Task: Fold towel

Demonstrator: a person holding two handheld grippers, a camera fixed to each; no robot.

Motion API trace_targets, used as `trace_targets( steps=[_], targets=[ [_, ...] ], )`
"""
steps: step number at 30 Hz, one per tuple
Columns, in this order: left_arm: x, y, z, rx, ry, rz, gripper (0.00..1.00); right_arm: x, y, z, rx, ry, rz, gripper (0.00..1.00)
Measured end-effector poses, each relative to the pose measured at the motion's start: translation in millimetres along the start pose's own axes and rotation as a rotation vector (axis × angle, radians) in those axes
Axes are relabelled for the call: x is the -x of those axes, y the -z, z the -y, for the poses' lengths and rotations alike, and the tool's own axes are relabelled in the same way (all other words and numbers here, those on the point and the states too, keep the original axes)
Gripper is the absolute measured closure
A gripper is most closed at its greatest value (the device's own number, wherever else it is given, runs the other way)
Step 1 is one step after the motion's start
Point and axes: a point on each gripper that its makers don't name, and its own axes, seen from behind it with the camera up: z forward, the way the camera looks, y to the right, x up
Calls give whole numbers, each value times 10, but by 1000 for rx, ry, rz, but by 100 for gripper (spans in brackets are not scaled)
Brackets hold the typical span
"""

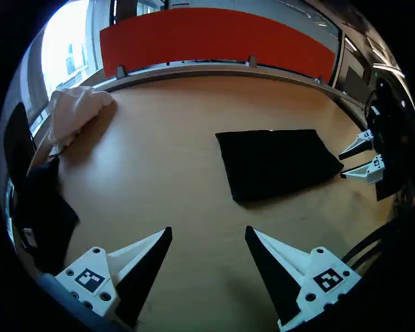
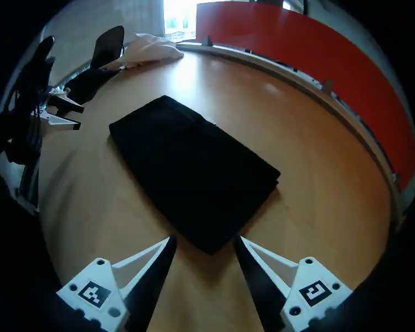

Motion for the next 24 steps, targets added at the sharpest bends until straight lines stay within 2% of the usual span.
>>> trace_targets(
  steps=[5,9,13,17,24],
  targets=[
    [29,72,11,-8,18,-21,2,62,19,-9,-6,18,24,34],
    [29,130,14,-11,31,-41,2,62,33,1,-15,34,29,35],
    [35,172,33,-20,35,-53,2,48,38,-8,-16,40,28,41],
    [61,203,42,-29,36,-55,2,54,34,0,-29,43,31,42],
    [114,248,35,-31,43,-49,2,75,41,-13,-36,52,36,64]
  ],
)
